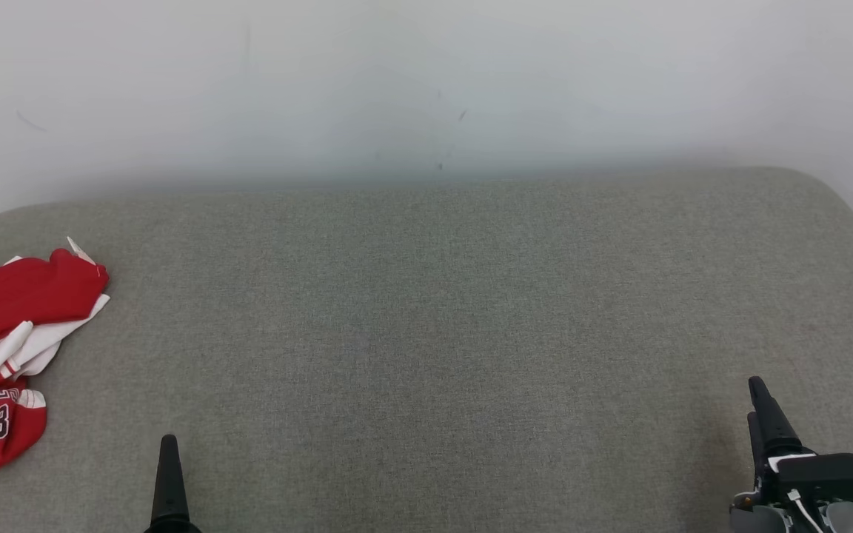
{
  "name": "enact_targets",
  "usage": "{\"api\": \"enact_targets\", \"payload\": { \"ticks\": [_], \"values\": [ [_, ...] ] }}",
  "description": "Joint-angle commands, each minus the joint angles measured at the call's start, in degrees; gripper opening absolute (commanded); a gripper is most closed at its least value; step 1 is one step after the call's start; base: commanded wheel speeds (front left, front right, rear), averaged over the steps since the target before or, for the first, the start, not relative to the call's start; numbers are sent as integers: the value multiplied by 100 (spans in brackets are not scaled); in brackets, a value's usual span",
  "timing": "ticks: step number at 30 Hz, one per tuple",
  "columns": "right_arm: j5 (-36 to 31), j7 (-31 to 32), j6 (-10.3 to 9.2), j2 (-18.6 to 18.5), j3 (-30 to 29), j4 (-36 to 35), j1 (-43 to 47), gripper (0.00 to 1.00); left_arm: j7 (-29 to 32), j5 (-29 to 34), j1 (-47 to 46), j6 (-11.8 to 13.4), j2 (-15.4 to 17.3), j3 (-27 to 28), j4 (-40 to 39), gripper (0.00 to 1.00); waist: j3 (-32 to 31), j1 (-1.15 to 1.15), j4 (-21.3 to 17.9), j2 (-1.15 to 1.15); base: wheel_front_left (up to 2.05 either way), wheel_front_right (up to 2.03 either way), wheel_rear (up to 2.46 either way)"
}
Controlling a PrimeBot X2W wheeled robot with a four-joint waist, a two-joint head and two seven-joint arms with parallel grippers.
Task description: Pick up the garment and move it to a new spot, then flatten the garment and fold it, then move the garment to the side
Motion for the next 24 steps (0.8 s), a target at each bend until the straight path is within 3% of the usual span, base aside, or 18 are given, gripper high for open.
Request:
{"api": "enact_targets", "payload": {
  "ticks": [1,24],
  "values": [
    [-263,-81,1,-28,101,-151,-76,100,-29,244,-18,24,17,56,-166,100,0,0,2,0,0,0,0],
    [-2960,-822,2,-74,1023,-635,27,100,-180,3294,325,426,21,141,-866,100,-7,0,18,0,0,0,0]
  ]
}}
